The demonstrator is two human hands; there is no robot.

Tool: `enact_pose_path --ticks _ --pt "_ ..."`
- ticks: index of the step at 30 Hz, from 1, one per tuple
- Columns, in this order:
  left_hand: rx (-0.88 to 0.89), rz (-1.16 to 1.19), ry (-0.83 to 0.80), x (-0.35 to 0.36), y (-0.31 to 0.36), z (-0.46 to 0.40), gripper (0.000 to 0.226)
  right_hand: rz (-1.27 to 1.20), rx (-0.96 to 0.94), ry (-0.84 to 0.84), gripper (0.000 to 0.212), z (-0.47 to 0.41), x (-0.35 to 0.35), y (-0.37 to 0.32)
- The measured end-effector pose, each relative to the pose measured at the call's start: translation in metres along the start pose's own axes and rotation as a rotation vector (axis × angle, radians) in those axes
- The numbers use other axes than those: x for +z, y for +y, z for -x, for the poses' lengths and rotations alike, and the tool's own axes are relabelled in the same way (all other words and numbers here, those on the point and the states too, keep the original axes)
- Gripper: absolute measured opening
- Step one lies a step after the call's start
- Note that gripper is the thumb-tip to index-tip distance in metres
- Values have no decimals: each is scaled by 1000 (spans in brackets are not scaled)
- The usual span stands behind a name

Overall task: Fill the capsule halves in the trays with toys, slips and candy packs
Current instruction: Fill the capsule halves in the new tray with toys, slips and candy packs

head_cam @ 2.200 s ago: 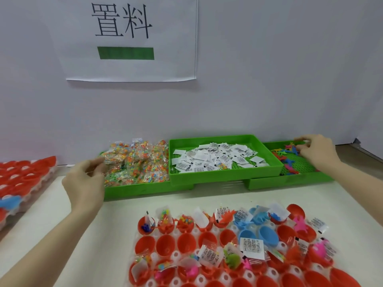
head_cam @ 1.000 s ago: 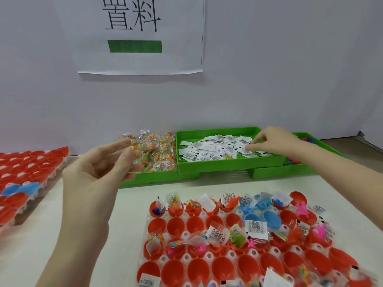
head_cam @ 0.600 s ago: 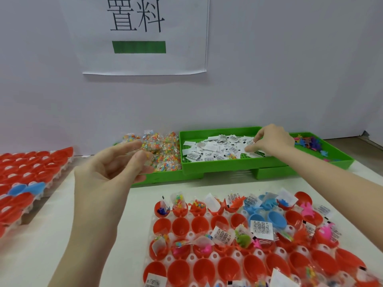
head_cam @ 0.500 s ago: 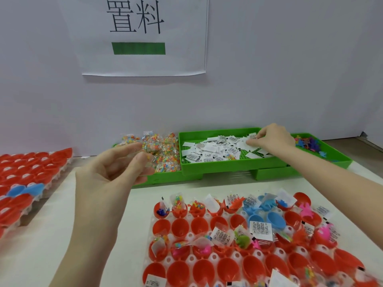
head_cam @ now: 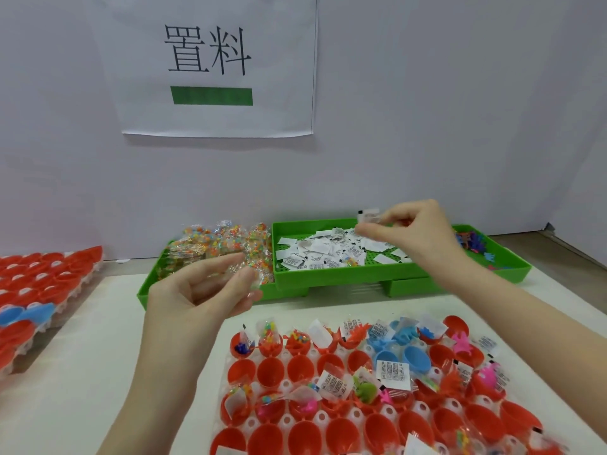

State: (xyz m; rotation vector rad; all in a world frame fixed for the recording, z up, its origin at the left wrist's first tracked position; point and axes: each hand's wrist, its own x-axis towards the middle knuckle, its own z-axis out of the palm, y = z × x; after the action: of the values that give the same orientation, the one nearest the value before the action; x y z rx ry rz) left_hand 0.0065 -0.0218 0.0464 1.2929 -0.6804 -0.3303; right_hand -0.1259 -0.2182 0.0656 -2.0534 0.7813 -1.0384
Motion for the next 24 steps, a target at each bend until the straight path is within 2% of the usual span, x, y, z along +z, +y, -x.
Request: enact_pose_path --ticks 2,5,7,11,15,18,22,24 --pt "-40 14 -50 7 4 5 14 -217 17 -176 28 33 6 -26" --pt "-79 36 -139 20 14 16 25 -308 22 -356 29 72 16 -47" --pt "-86 48 -200 26 24 28 36 -278 7 -313 31 86 18 -51" --pt "-43 -27 -276 25 33 51 27 -173 -56 -186 33 104 11 -57" --pt "-156 14 -277 20 36 73 17 -55 -156 -158 30 124 3 -61" --pt "-171 5 -245 8 36 87 20 -123 -107 -311 50 140 -8 -66" --pt "-200 -80 -179 -9 36 107 19 -246 82 -538 26 156 -9 -73" --pt "-211 -113 -168 -15 35 117 17 -267 86 -645 33 163 -10 -76"
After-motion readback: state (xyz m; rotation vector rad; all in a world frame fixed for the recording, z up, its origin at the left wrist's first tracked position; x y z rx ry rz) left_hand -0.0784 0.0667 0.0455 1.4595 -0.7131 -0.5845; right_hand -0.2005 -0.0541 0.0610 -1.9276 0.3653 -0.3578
